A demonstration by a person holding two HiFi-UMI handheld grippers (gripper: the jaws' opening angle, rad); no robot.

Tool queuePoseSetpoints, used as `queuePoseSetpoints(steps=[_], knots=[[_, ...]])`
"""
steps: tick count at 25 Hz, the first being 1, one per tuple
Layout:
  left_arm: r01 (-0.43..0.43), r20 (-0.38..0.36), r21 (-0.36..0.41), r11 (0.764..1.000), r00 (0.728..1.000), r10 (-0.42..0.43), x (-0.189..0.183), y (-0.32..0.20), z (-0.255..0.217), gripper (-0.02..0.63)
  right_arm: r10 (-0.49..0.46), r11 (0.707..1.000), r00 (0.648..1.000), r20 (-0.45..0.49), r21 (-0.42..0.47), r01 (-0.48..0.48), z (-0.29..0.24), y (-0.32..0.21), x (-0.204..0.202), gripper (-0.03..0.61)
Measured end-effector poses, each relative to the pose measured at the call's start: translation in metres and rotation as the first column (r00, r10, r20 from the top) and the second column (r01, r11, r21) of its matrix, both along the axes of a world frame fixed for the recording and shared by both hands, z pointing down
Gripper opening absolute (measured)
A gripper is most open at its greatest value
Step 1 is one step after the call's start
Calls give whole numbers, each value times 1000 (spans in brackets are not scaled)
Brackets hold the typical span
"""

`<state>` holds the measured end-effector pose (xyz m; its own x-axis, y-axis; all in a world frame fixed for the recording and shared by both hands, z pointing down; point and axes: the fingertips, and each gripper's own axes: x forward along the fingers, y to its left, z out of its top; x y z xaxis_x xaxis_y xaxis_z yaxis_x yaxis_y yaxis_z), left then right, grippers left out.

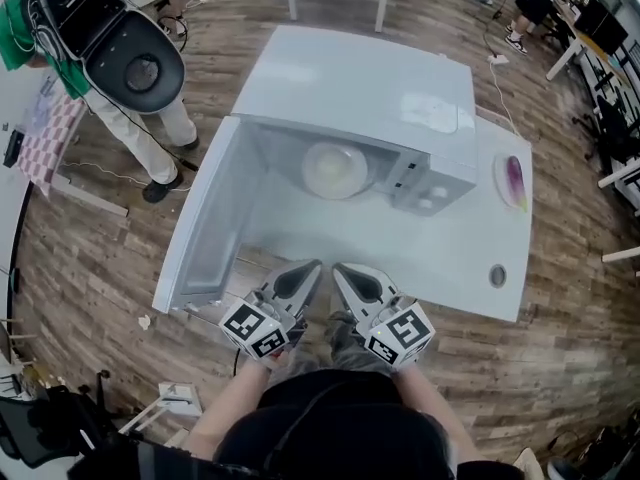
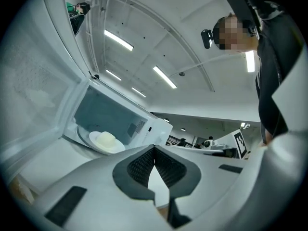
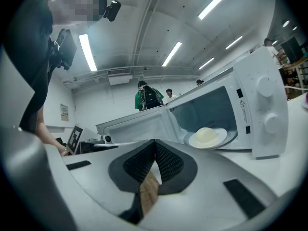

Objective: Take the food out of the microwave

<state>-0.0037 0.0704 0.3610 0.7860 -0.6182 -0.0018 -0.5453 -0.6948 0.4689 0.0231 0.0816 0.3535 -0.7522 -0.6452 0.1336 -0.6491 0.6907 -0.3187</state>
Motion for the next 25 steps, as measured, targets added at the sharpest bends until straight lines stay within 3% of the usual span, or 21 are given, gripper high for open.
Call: queuePoseSetpoints(steps=[13,25], knots=[[98,6,-61,993,995,-97,15,-53,17,11,-57,997,998,14,-58,58,16,-56,19,18],[148,29,-142,979,989,-146,6,-73,36,11,29,992,1000,-6,-122,-29,39,-93,41,20]])
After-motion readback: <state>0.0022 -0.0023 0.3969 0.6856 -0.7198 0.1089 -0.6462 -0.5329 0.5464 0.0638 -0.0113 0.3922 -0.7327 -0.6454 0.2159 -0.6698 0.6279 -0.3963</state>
